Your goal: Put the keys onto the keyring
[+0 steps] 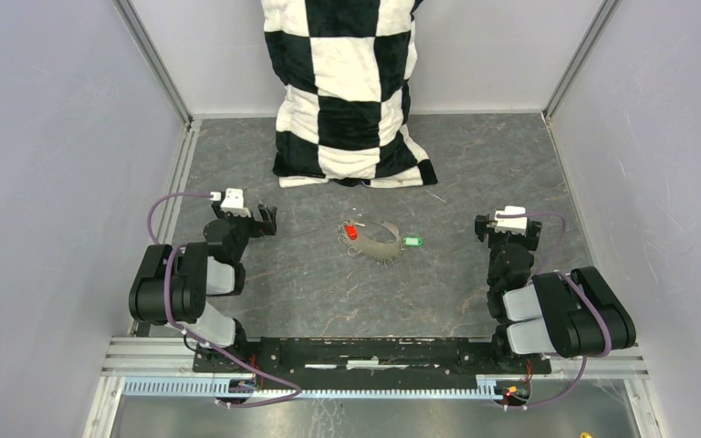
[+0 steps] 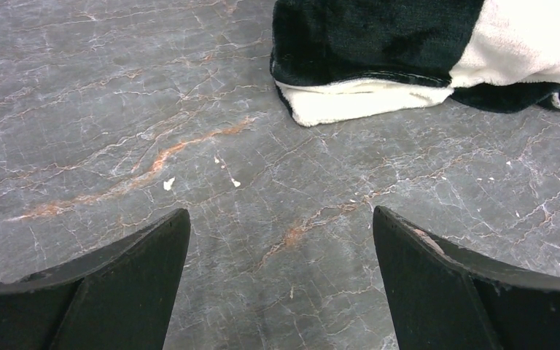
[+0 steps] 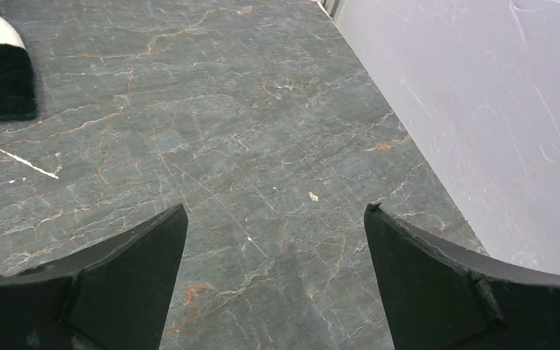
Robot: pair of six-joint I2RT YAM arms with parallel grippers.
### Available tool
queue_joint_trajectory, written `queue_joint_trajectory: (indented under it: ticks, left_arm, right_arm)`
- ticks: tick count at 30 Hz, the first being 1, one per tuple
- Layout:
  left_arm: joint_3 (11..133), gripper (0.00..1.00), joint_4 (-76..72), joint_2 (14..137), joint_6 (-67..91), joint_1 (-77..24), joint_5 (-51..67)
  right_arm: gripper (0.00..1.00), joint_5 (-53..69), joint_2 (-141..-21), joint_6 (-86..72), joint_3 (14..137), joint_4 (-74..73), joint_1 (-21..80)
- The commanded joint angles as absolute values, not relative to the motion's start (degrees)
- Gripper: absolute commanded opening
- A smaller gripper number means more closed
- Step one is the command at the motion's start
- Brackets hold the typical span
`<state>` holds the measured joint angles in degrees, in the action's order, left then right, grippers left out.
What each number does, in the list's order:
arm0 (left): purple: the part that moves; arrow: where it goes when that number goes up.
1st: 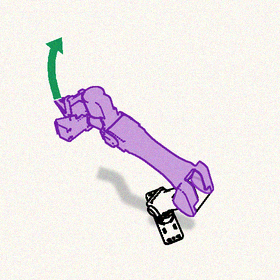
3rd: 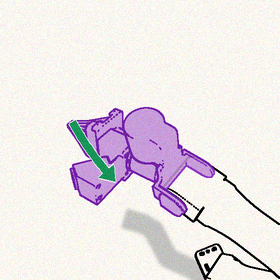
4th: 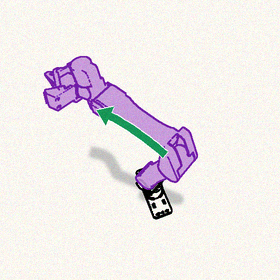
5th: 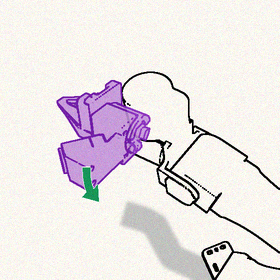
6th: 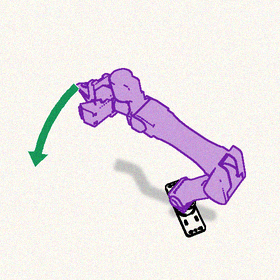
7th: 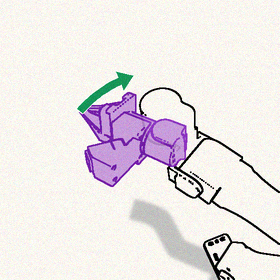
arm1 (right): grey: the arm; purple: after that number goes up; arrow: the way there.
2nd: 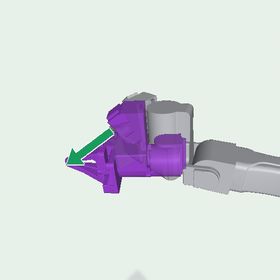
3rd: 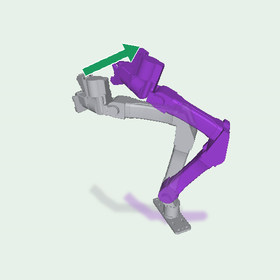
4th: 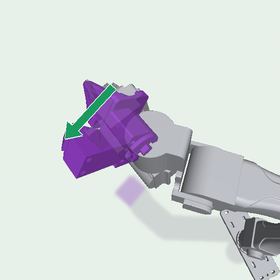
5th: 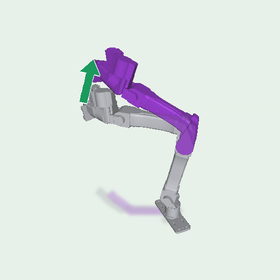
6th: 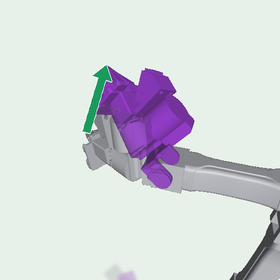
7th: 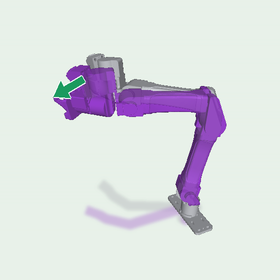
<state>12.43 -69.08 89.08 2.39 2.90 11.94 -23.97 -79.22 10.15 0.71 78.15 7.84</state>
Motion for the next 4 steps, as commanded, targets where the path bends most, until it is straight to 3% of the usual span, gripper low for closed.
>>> queue_joint_trajectory:
  ticks: [1, 4]
  left_arm:
    - [13.1, 1.0, -70.0, 88.7, 0.4, 2.6, 10.1]
    - [12.2, 1.0, -71.1, 88.1, 0.5, 2.6, 10.1]
  right_arm:
    - [0.98, -23.3, -78.6, 9.8, -4.6, 80.0, 7.7]
    - [0.98, -23.2, -78.6, 9.7, -4.7, 80.0, 7.7]
